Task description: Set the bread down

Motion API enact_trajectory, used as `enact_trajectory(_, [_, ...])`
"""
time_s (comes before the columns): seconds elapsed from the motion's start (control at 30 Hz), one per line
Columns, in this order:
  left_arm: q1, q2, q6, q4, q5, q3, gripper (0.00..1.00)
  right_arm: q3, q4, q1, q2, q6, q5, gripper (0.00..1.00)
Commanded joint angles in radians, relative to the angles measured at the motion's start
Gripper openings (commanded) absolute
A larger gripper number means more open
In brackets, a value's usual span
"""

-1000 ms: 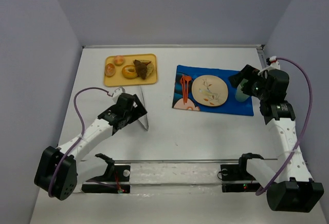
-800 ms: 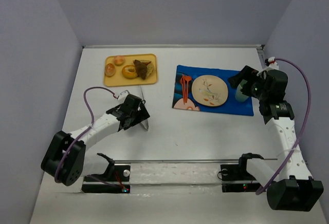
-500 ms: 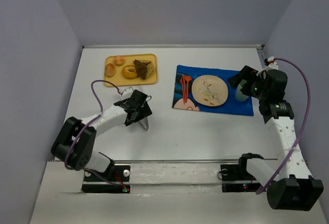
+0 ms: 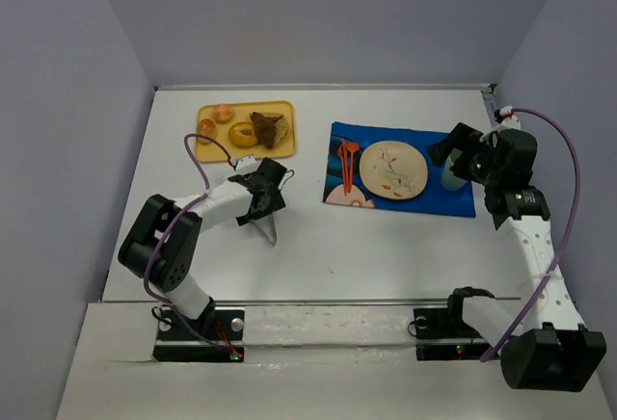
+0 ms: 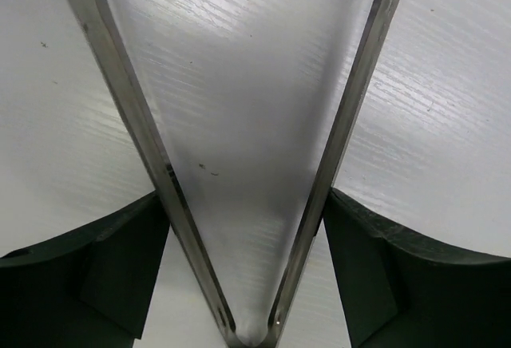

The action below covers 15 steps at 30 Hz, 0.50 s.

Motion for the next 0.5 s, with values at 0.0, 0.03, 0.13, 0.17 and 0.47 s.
enact_trajectory(0.0, [-0.004, 0.004, 0.003, -0.037, -0.020, -0.007, 0.78, 0.004, 0.032, -0.006, -0.009, -0.014, 0.014, 1.00])
enact_trajectory(0.03, [-0.005, -0.013, 0.008, -0.030, -0.019, -0.017, 0.66, 0.004, 0.033, -0.006, -0.012, -0.016, 0.013, 1.00])
enact_trajectory(0.13, [-0.016, -0.062, 0.009, -0.025, -0.022, -0.029, 0.59, 0.003, 0.032, -0.006, -0.021, -0.014, 0.016, 1.00])
enact_trajectory(0.17, [-0.021, -0.076, 0.012, -0.023, -0.020, -0.032, 0.58, 0.000, 0.032, -0.006, -0.030, -0.016, 0.016, 1.00])
enact_trajectory(0.47, [-0.059, -0.367, 0.127, -0.049, -0.017, 0.009, 0.44, -0.008, 0.033, -0.006, -0.079, -0.022, 0.023, 1.00])
